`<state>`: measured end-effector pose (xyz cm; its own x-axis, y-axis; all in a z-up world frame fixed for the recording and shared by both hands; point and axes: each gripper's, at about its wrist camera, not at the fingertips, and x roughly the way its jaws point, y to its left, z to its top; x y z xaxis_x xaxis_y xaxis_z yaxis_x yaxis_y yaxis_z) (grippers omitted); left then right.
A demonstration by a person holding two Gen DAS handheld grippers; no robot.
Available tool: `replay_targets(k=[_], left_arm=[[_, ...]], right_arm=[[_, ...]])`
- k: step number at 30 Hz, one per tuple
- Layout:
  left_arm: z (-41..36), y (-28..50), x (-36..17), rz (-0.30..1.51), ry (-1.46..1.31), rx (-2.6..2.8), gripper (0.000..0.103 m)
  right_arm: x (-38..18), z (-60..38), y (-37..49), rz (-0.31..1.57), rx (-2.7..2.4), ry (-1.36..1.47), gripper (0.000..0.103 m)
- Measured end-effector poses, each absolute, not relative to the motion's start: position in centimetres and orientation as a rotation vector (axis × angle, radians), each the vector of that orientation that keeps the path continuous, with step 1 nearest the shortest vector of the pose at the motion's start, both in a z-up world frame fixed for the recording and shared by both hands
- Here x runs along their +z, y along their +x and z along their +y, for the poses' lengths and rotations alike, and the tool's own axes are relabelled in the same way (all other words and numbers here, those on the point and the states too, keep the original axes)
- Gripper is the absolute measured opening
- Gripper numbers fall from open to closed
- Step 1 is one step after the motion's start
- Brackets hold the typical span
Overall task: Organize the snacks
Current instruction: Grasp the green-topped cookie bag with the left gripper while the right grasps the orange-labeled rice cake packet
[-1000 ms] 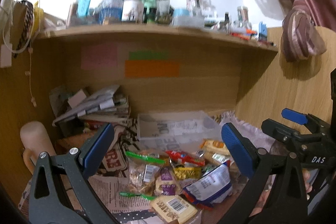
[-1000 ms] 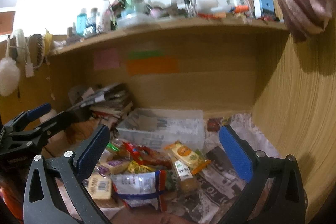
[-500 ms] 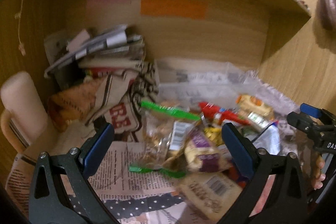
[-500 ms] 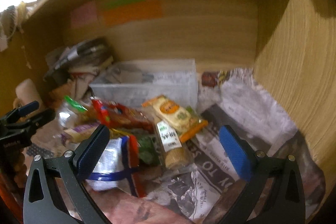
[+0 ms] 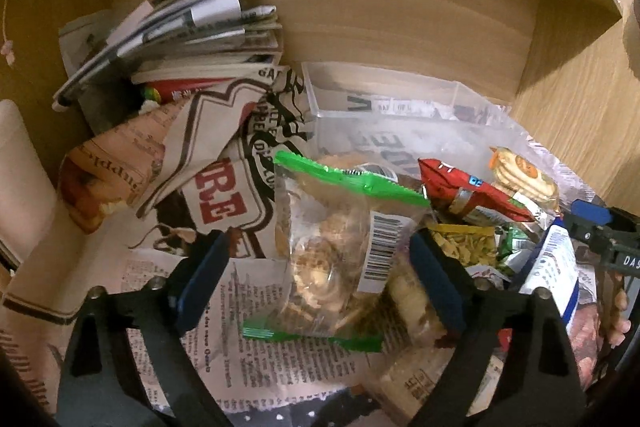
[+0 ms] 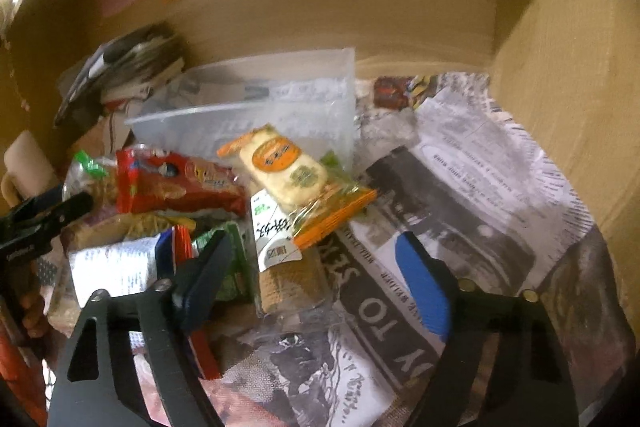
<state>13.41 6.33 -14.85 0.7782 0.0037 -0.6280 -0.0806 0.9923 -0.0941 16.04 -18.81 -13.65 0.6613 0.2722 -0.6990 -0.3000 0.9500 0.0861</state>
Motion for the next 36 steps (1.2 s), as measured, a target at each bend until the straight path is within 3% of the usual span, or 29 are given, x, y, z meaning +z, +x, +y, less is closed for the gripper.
replay_targets(k=[3,8,11,15,18,20,28,32,36], left_arm=[[6.5,13.8,-15.3,0.689,-0.141,0.04,0.084],[6.6,14.0,-15.6,0.696,-0.164,0.023,0.07],[6.5,13.9,-15.7,0.691,-0.164,0.01,0.058],[6.3,13.7,-15.6,0.68,-0.149,0.017,0.053],[6.3,13.4,-15.2,0.672,-0.143,0.026,0.05],[6.4,13.0,-14.8,0.657,-0.139,0.034,0.048],[6.9,11.8,-12.6,0.595,-0.137,0.039,0.047],[7.0,11.6,-11.7,0.577,-0.137,0.035,0.047],[7.3,11.7,-10.8,0.569,-0.143,0.027,0.047]], right_arm=[[-14.3,-18.2,16.2,0.801,0.335,-0.062,0.077],[-15.2,-17.4,17.0,0.838,0.354,-0.092,0.063],[-15.4,-17.6,17.5,0.86,0.364,-0.062,0.063],[-15.0,-18.6,17.4,0.875,0.348,-0.038,0.063],[-13.9,-19.1,17.2,0.849,0.319,-0.041,0.068],[-13.1,-19.3,17.3,0.811,0.292,-0.061,0.079],[-10.9,-16.8,19.3,0.716,0.356,-0.192,0.077],[-11.6,-15.6,20.5,0.743,0.411,-0.237,0.067],[-12.7,-15.0,21.5,0.78,0.424,-0.27,0.064]])
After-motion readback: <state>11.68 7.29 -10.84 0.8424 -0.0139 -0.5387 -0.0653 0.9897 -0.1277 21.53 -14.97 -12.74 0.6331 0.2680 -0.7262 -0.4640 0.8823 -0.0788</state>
